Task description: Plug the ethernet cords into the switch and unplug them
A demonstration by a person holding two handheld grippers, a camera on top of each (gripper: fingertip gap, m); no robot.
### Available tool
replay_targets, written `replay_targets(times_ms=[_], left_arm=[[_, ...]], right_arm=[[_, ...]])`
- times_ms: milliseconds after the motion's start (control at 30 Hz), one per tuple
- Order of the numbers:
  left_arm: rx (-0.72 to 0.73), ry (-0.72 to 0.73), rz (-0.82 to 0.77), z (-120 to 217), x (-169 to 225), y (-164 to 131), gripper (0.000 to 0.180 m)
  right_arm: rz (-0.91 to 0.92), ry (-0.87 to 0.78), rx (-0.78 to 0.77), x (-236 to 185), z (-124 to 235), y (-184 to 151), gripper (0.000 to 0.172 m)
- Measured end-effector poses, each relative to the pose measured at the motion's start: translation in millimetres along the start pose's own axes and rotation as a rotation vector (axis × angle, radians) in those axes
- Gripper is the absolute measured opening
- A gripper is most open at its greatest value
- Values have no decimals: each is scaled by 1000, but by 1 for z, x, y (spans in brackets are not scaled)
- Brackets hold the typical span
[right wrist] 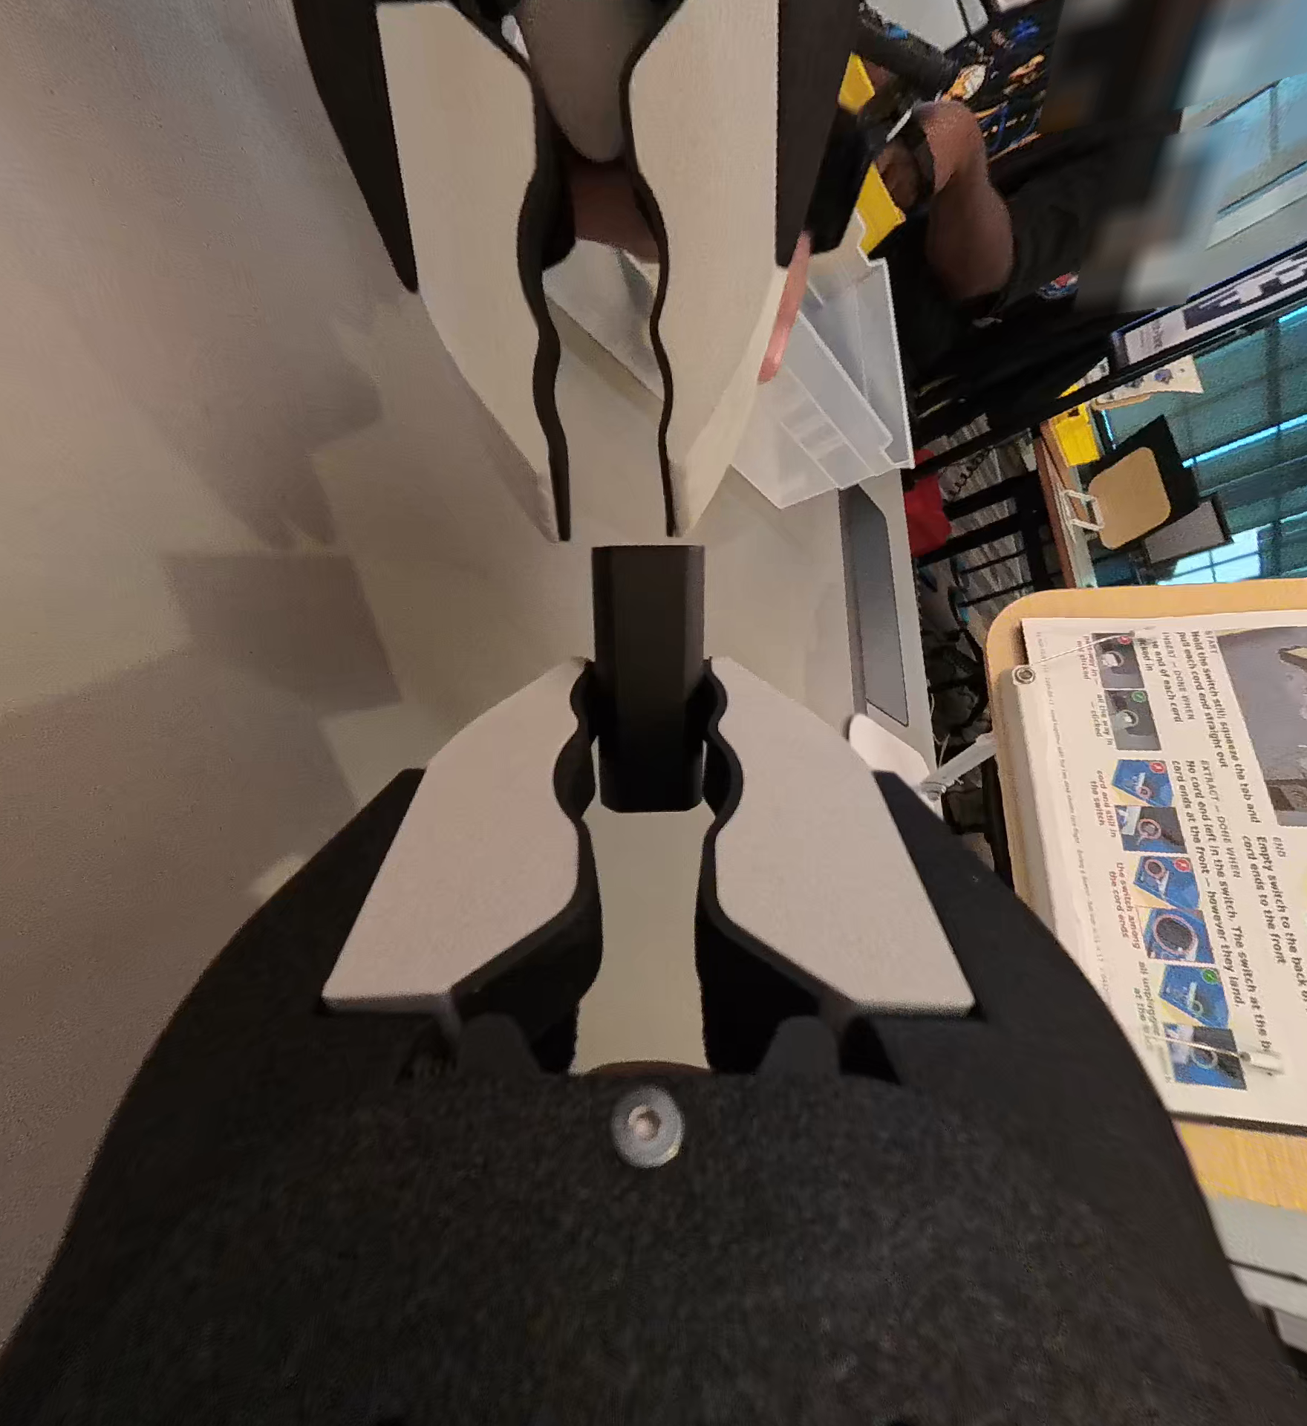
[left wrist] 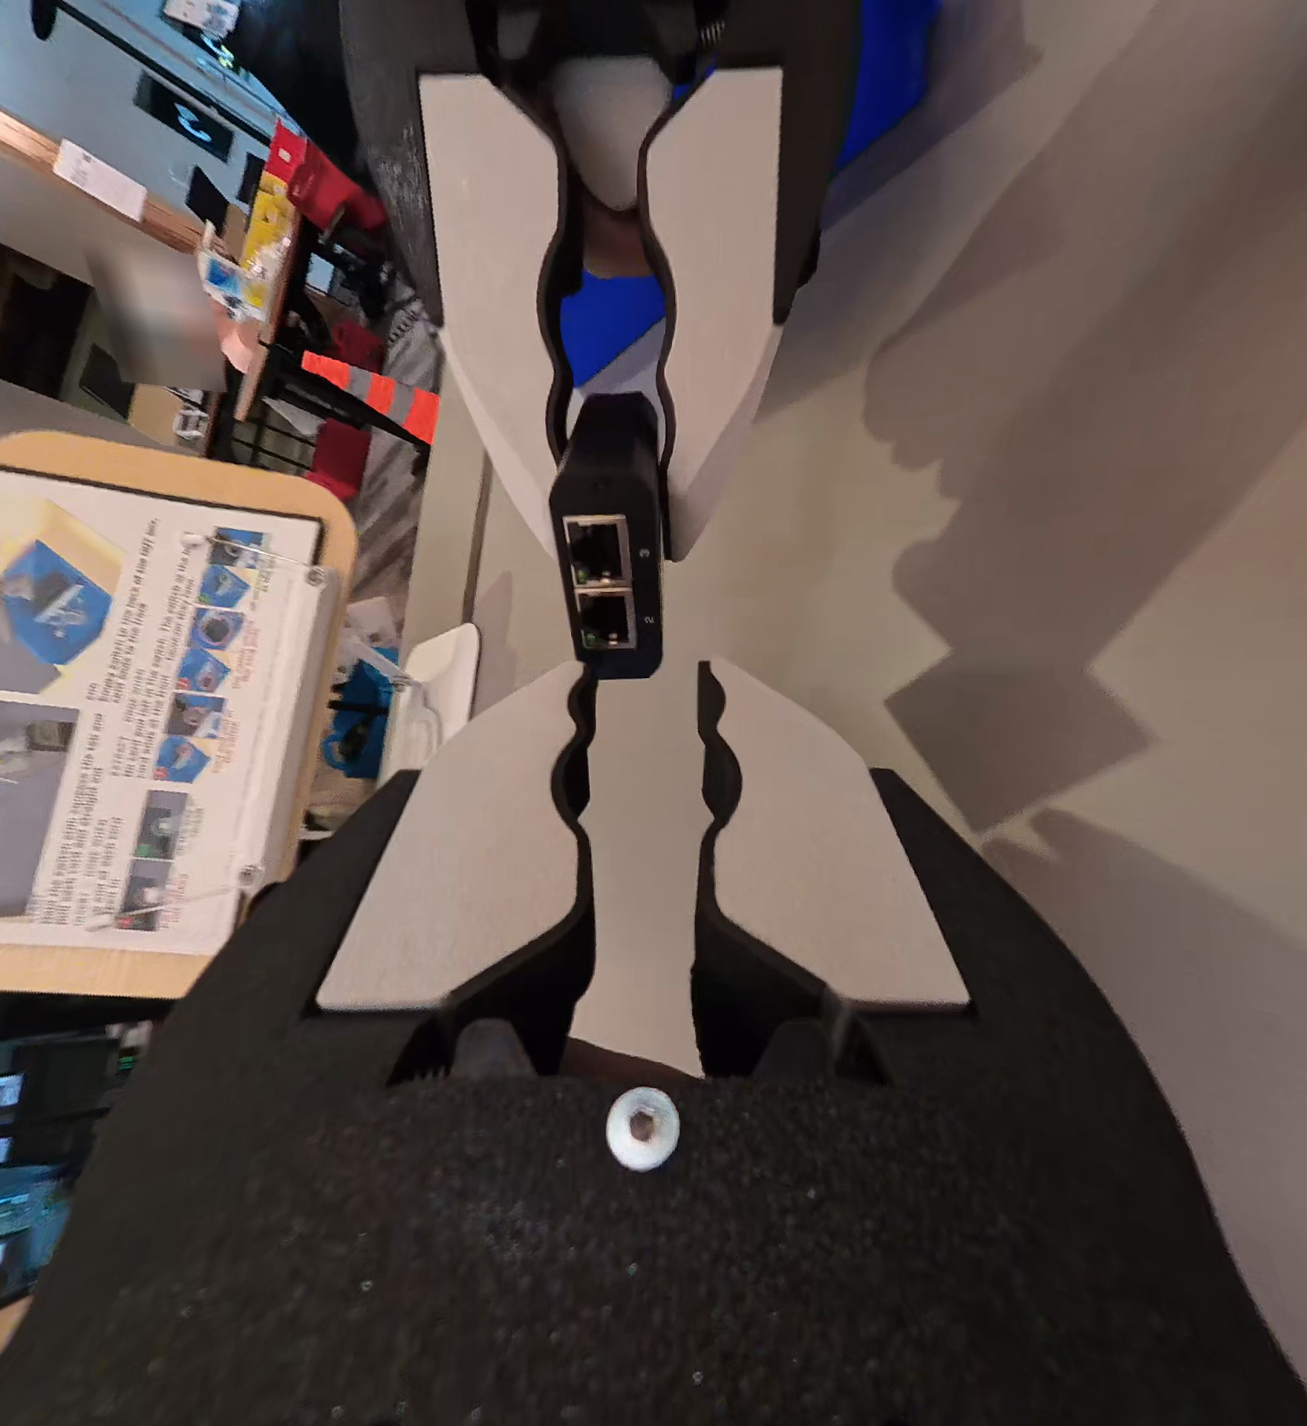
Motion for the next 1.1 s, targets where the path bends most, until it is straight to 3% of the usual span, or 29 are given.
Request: replay_targets(times_ms=[200,433,600,933,1100], left_arm=[[68,-50,155,2,-3,0,34],[99,-48,120,3,-3,8,35],[123,-67,75,3,-1,21,23],[6,-88,-2,-5,1,21,22],[9,-84,0,-5,-1,22,23]], right_arm=[[-96,13,119,-2,2,9,22],[-151,48,243,-4,12,21,22],[-88,41,160,-9,3,15,23],[-43,34,-5,-14,-10,2,26],[-37,15,-13,-12,-13,3,29]])
Point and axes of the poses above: each gripper's, where its closed fingertips meet, z back along the fingers, y out of its top, x = y × z across the jaws, the point moved 4 cm from there along z, back along the fingers, and after that the axes turned 3 degrees about -y, right-handed, at the moved point
